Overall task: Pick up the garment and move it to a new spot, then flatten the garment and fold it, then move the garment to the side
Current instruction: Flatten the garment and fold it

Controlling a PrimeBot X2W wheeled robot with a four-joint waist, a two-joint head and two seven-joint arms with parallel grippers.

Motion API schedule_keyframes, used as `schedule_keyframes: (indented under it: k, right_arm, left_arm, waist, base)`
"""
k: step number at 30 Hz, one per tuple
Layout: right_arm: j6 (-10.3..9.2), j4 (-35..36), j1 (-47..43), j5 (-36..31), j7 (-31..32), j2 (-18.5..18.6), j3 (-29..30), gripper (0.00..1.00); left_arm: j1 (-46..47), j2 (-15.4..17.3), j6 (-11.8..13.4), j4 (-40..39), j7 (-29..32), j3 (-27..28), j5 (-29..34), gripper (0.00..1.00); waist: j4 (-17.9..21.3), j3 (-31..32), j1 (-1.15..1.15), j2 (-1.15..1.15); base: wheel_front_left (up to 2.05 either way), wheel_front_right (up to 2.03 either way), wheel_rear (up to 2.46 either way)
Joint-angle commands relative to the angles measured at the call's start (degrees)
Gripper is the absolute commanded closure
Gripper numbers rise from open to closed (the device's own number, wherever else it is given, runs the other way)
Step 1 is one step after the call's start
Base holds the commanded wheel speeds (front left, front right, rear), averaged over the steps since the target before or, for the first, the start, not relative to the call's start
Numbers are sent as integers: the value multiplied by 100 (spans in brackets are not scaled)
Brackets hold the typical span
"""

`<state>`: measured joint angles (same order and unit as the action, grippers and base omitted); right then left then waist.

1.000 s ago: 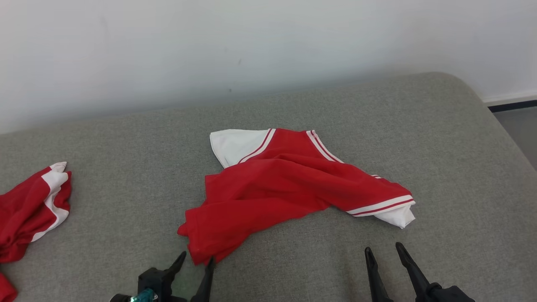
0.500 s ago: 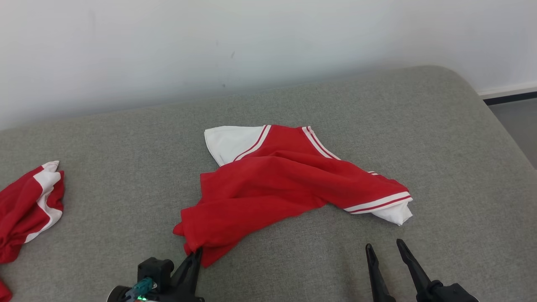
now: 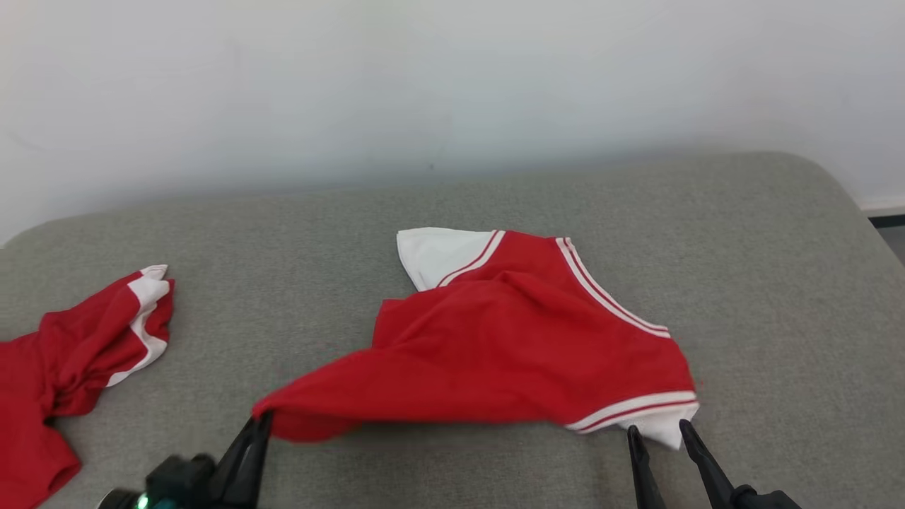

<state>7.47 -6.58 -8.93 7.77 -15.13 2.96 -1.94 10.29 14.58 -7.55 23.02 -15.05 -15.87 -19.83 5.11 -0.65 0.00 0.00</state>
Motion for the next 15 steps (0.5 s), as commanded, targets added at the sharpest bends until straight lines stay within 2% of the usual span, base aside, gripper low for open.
schedule_keyframes:
  k: [1,7,15]
  right_arm:
    - [6,-9,-57,47,-2,-16,19,0]
    - [6,8,-89,87,-2,-16,58,0]
    - [6,-29,-114,93,-2,-16,110,0]
  left_arm:
    - [-289,112,15,-149,-19,121,98,100]
    - [-1137,333,33,-407,-19,588,131,100]
    - [-1473,-21,20,252,-18,640,-15,100]
  waist:
    - [-146,113,0,0]
    - [-228,124,0,0]
    - [-243,145,0,0]
  base:
    - [0,0,0]
    - [0,0,0]
    - [0,0,0]
